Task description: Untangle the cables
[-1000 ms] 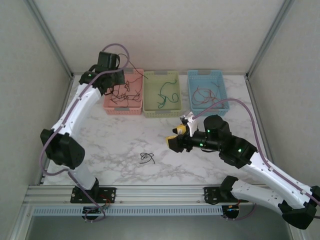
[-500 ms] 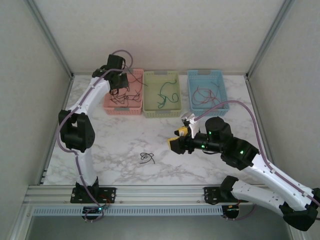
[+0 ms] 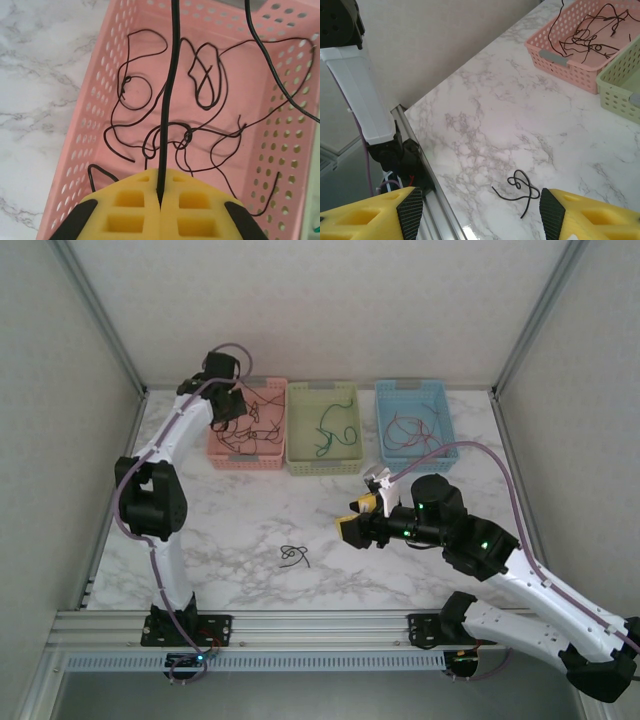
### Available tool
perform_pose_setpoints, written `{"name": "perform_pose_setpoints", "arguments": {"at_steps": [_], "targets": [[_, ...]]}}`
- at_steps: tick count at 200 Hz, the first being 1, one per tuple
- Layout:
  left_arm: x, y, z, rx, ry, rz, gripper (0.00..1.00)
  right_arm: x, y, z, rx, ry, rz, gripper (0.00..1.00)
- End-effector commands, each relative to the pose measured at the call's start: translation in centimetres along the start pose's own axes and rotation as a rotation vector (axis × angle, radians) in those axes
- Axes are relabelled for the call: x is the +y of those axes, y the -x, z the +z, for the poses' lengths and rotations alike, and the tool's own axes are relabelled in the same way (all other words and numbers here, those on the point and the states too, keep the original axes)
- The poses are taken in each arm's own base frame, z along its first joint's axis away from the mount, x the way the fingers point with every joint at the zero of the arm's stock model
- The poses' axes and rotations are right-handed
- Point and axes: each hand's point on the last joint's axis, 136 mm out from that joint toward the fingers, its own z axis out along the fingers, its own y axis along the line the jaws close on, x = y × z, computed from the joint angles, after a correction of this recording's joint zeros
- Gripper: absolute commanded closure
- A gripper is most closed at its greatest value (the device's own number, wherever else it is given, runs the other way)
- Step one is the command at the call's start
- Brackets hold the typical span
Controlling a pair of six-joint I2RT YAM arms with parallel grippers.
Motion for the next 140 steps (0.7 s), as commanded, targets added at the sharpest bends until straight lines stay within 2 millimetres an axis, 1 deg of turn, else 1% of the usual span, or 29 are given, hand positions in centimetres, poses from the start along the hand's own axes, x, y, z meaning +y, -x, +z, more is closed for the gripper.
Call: {"name": "perform_pose_setpoints", "arguments": {"at_steps": [1, 18, 34, 51, 59, 71, 89, 105, 122, 140], "targets": [[0.8, -0.9, 0.7, 0.03, 0.019, -0.02, 0.92, -0.4, -0.2, -0.1, -0.007, -0.018, 0.015, 0.34], [0.8, -1.4, 1.0, 0.046, 0.019, -0.012, 0.82, -0.5, -0.3, -0.1, -0.005, -0.017, 0.017, 0.34], [0.9, -1.4, 0.8, 0.043, 0.021, -0.011, 0.66, -0.5, -0.3, 0.0, -0.003, -0.02, 0.017, 0.34], [0.9, -0.8, -0.3, 0.025, 0.012, -0.017, 0.49, -0.6, -0.4, 0.1, 0.0, -0.023, 0.018, 0.34], [0.8, -0.4, -1.0, 0.011, 0.004, -0.021, 0.43, -0.7, -0.4, 0.1, 0.0, -0.026, 0.016, 0.34], [0.7, 0.4, -2.7, -0.022, -0.012, -0.026, 0.39, -0.8, -0.4, 0.2, 0.0, -0.029, 0.017, 0.34], [0.4, 1.6, -5.9, -0.073, -0.059, -0.04, 0.38, -1.0, -0.6, 0.6, 0.005, -0.035, 0.02, 0.34], [0.0, 2.3, -9.5, -0.132, -0.118, -0.05, 0.38, -1.3, -0.9, 1.1, 0.016, -0.041, 0.029, 0.34], [-0.3, 2.1, -13.5, -0.189, -0.195, -0.057, 0.38, -1.7, -1.2, 1.9, 0.03, -0.047, 0.039, 0.34], [-0.5, 0.6, -17.4, -0.223, -0.28, -0.063, 0.37, -2.3, -1.6, 2.8, 0.045, -0.064, 0.049, 0.34]]}}
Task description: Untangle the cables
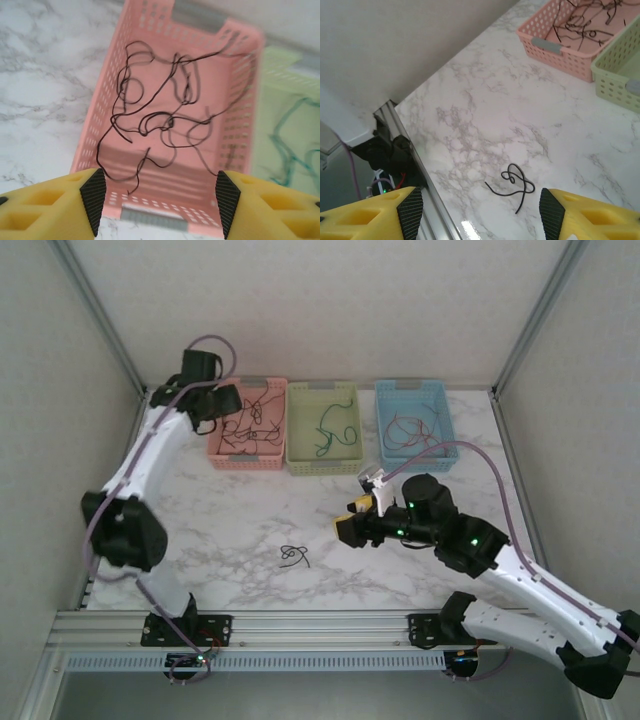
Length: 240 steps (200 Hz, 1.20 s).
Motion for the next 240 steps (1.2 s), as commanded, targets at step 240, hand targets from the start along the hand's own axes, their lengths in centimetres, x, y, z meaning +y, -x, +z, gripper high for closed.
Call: {"name": "perform_pose_setpoints", "arguments": {"at_steps": [240], "targets": [[4.5, -16.4, -14.2, -0.012, -0.26, 0.037, 0.32, -4.4, -16.0, 18.4, 0.615, -0.247, 0.521, 0.6]]}}
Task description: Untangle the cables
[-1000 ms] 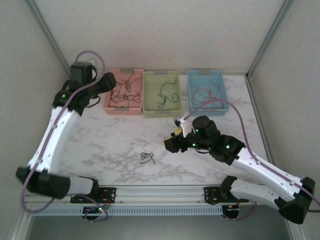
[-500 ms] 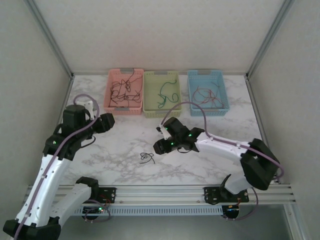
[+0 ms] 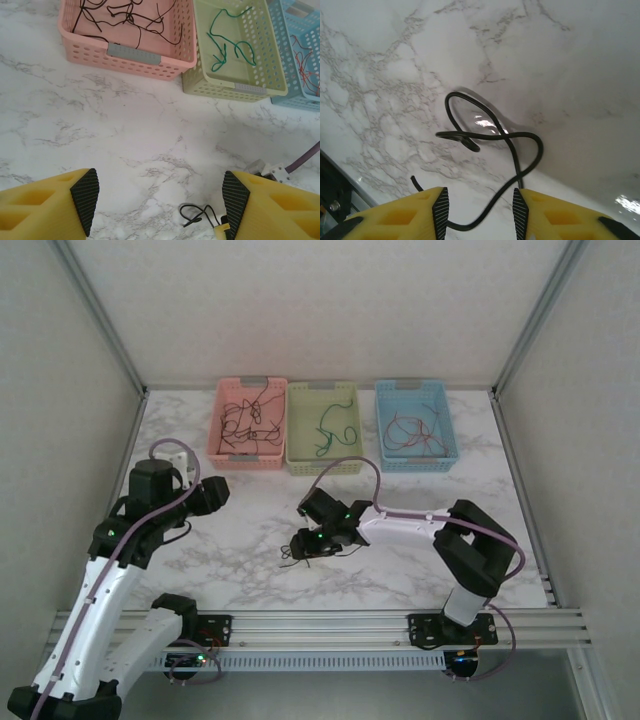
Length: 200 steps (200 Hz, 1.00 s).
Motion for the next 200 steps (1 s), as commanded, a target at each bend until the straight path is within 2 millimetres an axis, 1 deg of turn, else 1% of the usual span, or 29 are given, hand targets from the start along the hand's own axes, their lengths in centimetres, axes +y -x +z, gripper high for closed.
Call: {"name": "perform_pose_setpoints", "arguments": {"at_steps": [1, 19, 38, 67, 112, 133, 152, 183, 200], "targets": [[0.1, -0.2, -0.2, -0.013, 0.005, 0.022, 0.32, 0.5, 0.1, 0.5, 0.018, -0.028, 0.045, 0.6], [0.2, -0.1, -0.2, -0.018, 0.006, 0.023, 0.32, 0.3, -0.1, 1.0, 0.037, -0.06, 0.046, 0.61], [0.2, -0.2, -0.2, -0.018, 0.007, 0.024, 0.32, 0.2, -0.2, 1.1, 0.045, -0.097, 0.04, 0.62], [0.2, -0.1, -0.3, -0.023, 0.003, 0.024, 0.32, -0.7, -0.3, 1.2, 0.052, -0.17, 0.035, 0.62], [0.4, -0.2, -0.2, -0.02, 0.014, 0.031, 0.32, -0.5, -0.8, 2.0, 0.077, -0.177, 0.035, 0.63], [0.4, -0.2, -0.3, -0.023, 0.014, 0.032, 0.32, -0.3, -0.9, 2.0, 0.078, -0.173, 0.034, 0.67], [0.4, -0.2, -0.3, -0.023, 0.014, 0.031, 0.31, -0.3, -0.8, 2.1, 0.075, -0.171, 0.034, 0.74], [0.4, -0.2, -0.3, -0.022, 0.014, 0.031, 0.31, 0.1, -0.6, 2.2, 0.065, -0.151, 0.038, 0.87], [0.4, -0.2, -0.3, -0.024, 0.016, 0.031, 0.32, 0.5, -0.1, 1.7, 0.043, -0.144, 0.033, 0.96]]}}
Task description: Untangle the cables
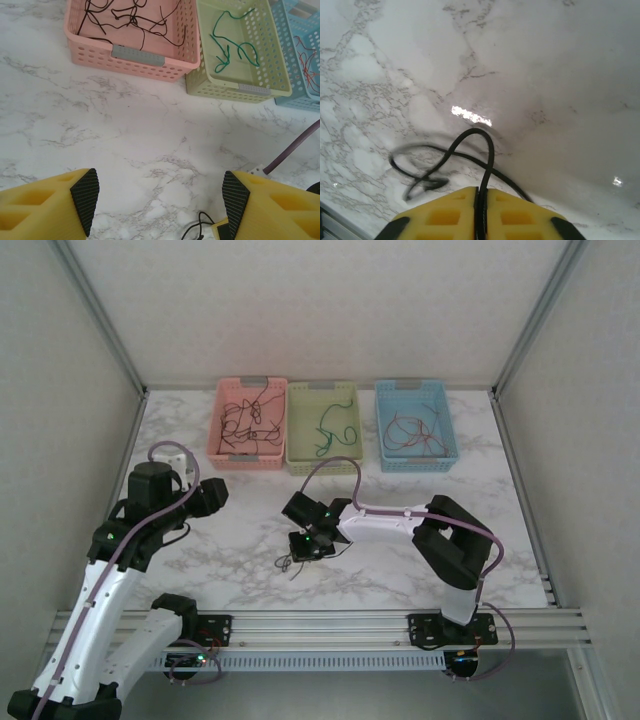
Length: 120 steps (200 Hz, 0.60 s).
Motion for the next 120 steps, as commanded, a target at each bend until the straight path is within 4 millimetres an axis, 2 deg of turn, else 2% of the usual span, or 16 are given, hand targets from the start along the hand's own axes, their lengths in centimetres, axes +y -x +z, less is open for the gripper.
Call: {"name": "perform_pose_setpoints", "arguments": {"at_steps": [1, 7, 23, 51, 73, 96, 120], "targets": [[0.1, -0.1, -0.1, -0.01, 0.005, 0.019, 0.32, 0.9, 0.5, -0.3, -0.023, 0.004, -0.008, 0.97], [0.1, -0.1, 0.0, -0.008, 0.006, 0.019, 0.31, 1.1, 0.9, -0.8, -0.042, 0.009, -0.014, 1.0], [0.1, -0.2, 0.1, -0.003, 0.005, 0.019, 0.31, 2.0, 2.1, -2.9, -0.115, 0.024, -0.059, 1.0], [-0.7, 0.0, -0.4, -0.014, -0.042, 0.026, 0.31, 4.6, 4.6, -9.2, -0.299, 0.102, -0.162, 1.0], [-3.6, 0.5, -1.9, -0.048, -0.201, 0.046, 0.31, 5.5, 6.5, -15.4, -0.437, 0.175, -0.156, 1.0], [-6.5, 1.6, -4.5, -0.126, -0.369, 0.079, 0.31, 5.9, 8.1, -22.0, -0.572, 0.313, -0.083, 1.0], [-8.7, 3.0, -7.2, -0.222, -0.493, 0.12, 0.26, 6.3, 9.0, -27.7, -0.675, 0.469, 0.021, 1.0]]}}
